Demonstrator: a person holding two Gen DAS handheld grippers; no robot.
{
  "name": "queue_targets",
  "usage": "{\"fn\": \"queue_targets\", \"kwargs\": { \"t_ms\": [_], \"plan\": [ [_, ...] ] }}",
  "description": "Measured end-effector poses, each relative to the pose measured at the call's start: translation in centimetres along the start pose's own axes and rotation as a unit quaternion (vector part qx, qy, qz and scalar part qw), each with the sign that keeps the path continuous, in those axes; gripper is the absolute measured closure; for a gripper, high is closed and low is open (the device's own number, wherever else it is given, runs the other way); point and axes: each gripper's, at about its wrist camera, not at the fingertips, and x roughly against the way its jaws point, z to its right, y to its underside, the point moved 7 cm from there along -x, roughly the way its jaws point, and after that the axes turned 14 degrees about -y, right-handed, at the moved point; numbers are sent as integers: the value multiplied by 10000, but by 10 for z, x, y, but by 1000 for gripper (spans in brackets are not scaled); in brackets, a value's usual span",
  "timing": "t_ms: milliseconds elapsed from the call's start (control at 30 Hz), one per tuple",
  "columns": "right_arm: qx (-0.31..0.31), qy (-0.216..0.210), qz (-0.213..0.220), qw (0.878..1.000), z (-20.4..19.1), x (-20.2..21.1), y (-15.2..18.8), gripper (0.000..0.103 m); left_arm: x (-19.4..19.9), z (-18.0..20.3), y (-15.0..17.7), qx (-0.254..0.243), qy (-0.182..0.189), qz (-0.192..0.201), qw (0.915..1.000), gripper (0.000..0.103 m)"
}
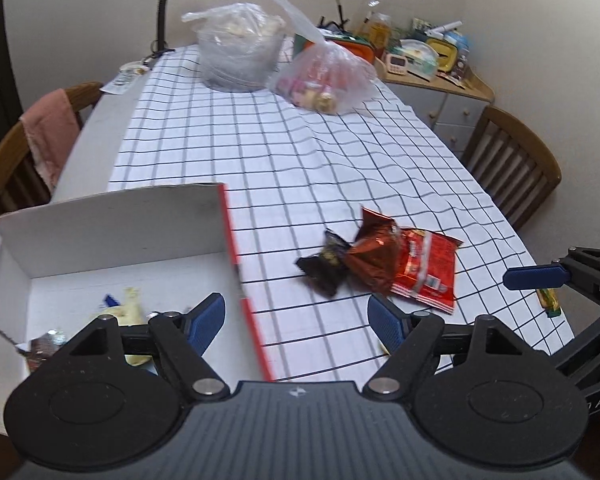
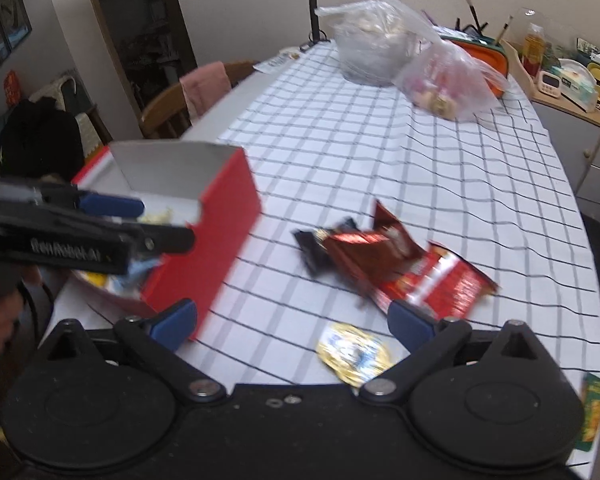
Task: Organize snacks
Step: 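Move both tools back over the snack pile, then grasp the black packet with the left gripper while the right approaches the yellow cartoon packet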
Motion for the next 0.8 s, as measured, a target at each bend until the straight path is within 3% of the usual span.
{"fn": "queue_targets", "kwargs": {
  "t_ms": [233, 500, 800],
  "plan": [
    [378, -114, -390, 9985, 23, -6, 24, 2, -20, 37, -3, -142, -38, -209, 9997, 25],
    [710, -355, -756, 9940, 42, -18, 38, 3, -46, 72, -8, -362, -376, -456, 9976, 25],
    [894, -623, -924, 9897, 53, -32, 43, 5, -66, 77, -52, -596, -368, -485, 9964, 25]
  ]
}}
